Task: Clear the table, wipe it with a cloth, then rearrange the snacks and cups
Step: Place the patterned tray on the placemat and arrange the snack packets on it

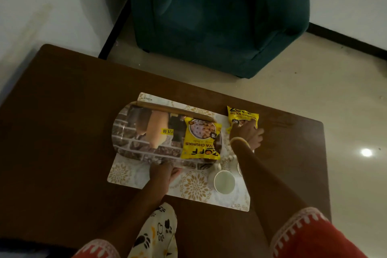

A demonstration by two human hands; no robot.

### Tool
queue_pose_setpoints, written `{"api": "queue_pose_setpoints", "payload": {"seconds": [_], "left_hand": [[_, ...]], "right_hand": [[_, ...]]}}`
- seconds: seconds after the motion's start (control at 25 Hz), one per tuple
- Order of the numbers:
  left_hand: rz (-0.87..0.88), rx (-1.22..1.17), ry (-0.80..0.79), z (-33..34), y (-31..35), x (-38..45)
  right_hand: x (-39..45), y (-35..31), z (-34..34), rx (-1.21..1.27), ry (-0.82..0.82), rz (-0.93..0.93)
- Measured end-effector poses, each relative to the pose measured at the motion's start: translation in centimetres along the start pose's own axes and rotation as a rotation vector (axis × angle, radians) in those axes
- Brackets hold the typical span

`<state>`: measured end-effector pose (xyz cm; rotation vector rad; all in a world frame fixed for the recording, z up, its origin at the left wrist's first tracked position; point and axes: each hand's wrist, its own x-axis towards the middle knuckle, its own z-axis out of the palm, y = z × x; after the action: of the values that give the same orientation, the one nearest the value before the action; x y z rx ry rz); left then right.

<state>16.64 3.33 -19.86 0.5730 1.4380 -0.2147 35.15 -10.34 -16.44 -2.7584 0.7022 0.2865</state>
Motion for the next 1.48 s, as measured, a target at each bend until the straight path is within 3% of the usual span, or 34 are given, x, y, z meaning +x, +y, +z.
{"api": "queue_pose_setpoints", "payload": {"seconds": [0.08, 0.2, 0.44, 0.64, 0.92, 1.12, 1.36, 1.48], "left_hand": [[0.040, 0.025, 0.021, 0.8, -0.2, 0.7], [0.067, 0.017, 0.033, 1.0, -0.1, 1.1], [0.009, 0.029, -0.071, -1.6, 1.5, -1.3], [0.031, -0.011, 0.006, -3.9, 5.4, -1.4], [0.041, -0.046, -0.014, -5.4, 4.6, 0.4], [0.058, -0.009, -0.024, -5.8, 4.4, 0.7], [0.035, 0.042, -0.038, -5.3, 3.4, 0.4], [-0.062, 0.244, -0.102, -5.1, 3.1, -1.3]], "right_hand": [[2.2, 0.6, 0.2, 0.105, -0.083, 0.131], [4.0, 0.9, 0.5, 0.204, -0.167, 0.149], [-1.4, -0.7, -2.6, 0.516, -0.069, 0.022], [-9.4, -2.9, -0.7, 0.437, -0.198, -0.328], [-14.7, -3.2, 3.6, 0.290, -0.181, -0.702], [-11.2, -1.3, 3.7, 0.143, -0.188, -0.453], [-11.3, 0.3, 2.7, 0.061, -0.112, -0.591], [-11.0, 2.0, 1.0, 0.041, 0.004, -0.595]]}}
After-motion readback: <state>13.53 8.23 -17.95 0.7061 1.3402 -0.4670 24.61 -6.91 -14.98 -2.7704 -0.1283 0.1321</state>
